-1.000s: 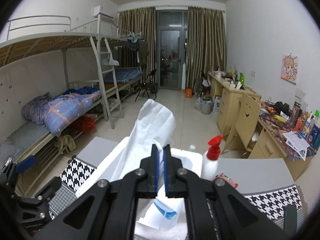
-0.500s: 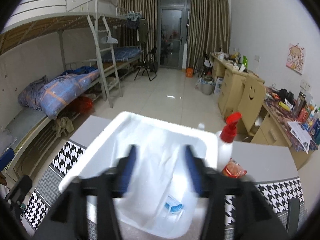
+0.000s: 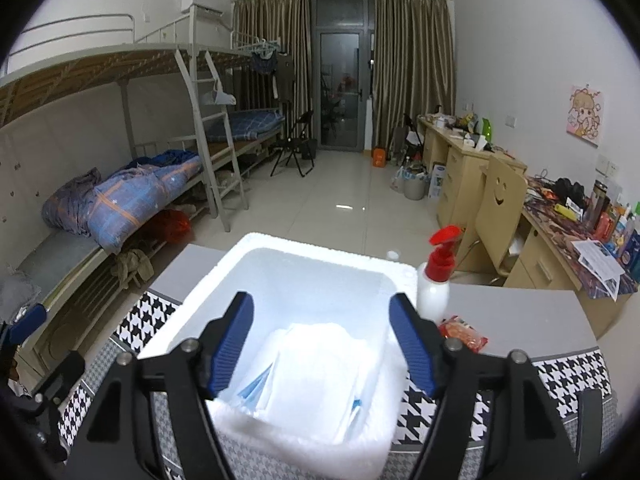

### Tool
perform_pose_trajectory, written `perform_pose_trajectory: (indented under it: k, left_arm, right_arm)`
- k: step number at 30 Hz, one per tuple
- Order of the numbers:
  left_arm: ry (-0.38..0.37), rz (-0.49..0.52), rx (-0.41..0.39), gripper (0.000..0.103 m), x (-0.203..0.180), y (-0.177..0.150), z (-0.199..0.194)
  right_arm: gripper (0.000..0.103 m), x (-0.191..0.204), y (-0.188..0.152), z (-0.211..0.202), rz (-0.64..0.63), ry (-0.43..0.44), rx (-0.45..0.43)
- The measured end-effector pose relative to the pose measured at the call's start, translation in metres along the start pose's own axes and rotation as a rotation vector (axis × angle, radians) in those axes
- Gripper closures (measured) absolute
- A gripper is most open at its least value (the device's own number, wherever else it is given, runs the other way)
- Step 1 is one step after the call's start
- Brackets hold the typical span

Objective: Organize soft objects
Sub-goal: 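Withdraw both tools from the box back toward the remaining soft items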

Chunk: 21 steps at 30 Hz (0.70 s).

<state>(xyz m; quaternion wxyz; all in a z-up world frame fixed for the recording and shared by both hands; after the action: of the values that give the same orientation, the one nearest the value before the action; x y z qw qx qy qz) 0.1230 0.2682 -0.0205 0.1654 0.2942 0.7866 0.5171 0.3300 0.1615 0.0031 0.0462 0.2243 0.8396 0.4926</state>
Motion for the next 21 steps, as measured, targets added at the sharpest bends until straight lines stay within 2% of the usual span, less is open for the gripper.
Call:
perform_pose_trajectory:
  k: [2, 4, 8, 21]
  left_arm:
    - [-0.008, 0.001, -0.005, 0.001, -0.004, 0.0, -0.005]
    - [-0.016, 0.006, -0.009, 0.001, -0.007, -0.001, -0.011]
    - [-0.003, 0.013, -0.028, 0.001, -0.007, 0.001, -0.022]
    - [-0.029, 0.03, -0.065, 0.001, -0.023, 0.006, -0.051]
  right_arm:
    - [0.018, 0.003, 0.0, -0.009, -0.001, 0.005, -0.013]
    - [0.015, 0.008, 0.001, -0.019, -0.019, 0.012, -0.03]
    - [0.013, 0.012, 0.001, -0.041, -0.04, -0.003, -0.076]
    - [0.013, 0.01, -0.011, -0.089, -0.024, 0.001, -0.142]
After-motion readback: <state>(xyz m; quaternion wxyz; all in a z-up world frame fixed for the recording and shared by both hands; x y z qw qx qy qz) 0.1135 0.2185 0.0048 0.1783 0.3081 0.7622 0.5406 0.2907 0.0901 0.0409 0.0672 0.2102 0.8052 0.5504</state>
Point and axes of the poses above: each gripper's, at about its wrist camera, not at the fingertips, and z roughly the way its jaws point, x to its left, y to its top, the point moved 10 cm from there along z, roughly the way its jaws point, and after that the axes turned 15 degrees about y, right-handed, at the moved point
